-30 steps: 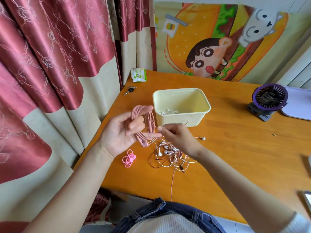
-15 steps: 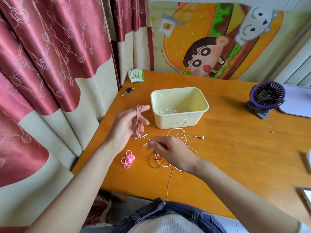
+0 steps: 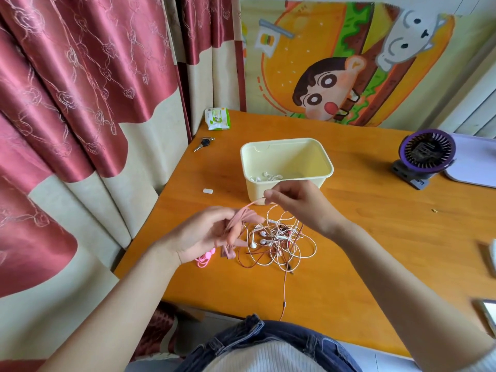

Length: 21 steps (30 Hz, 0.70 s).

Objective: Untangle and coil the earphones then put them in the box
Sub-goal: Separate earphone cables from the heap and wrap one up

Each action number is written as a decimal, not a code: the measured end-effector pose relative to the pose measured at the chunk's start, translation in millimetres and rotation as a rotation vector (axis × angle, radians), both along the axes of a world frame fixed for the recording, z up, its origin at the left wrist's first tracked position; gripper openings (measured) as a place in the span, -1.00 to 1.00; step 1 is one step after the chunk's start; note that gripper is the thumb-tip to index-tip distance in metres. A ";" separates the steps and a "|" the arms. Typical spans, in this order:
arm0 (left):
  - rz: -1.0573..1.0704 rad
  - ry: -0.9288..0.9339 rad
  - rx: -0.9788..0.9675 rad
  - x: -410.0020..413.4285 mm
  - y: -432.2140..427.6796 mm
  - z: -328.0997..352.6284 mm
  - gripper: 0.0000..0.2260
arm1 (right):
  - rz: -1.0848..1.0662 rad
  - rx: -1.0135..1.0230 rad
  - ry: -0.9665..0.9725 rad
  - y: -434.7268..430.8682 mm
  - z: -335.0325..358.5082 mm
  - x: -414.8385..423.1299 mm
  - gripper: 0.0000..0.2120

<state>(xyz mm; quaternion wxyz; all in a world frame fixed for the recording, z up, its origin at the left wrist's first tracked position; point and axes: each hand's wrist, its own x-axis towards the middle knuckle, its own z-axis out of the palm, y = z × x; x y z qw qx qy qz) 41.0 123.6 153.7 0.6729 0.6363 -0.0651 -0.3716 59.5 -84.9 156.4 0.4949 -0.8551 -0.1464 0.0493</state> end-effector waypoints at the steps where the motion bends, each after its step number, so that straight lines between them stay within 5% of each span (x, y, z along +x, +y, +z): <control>1: 0.023 0.048 -0.087 0.6 0.7 2.7 -0.54 | -0.011 0.009 0.009 -0.1 -3.0 0.7 -0.74; 8: 0.068 0.140 -0.713 15.7 8.9 4.6 -0.69 | 0.024 0.057 0.131 15.3 -23.2 -10.1 -0.71; 11: 0.057 0.138 -0.913 20.6 11.0 5.3 -0.61 | 0.081 0.059 0.182 25.1 -27.2 -17.0 -0.69; 17: 0.570 0.052 -0.665 23.1 3.2 16.8 -0.64 | 0.135 -0.017 0.194 34.2 -23.0 -31.3 -0.67; 21: 0.570 -0.082 -0.285 23.6 0.5 8.1 -0.64 | 0.186 -0.102 0.190 30.9 -18.0 -37.5 -0.72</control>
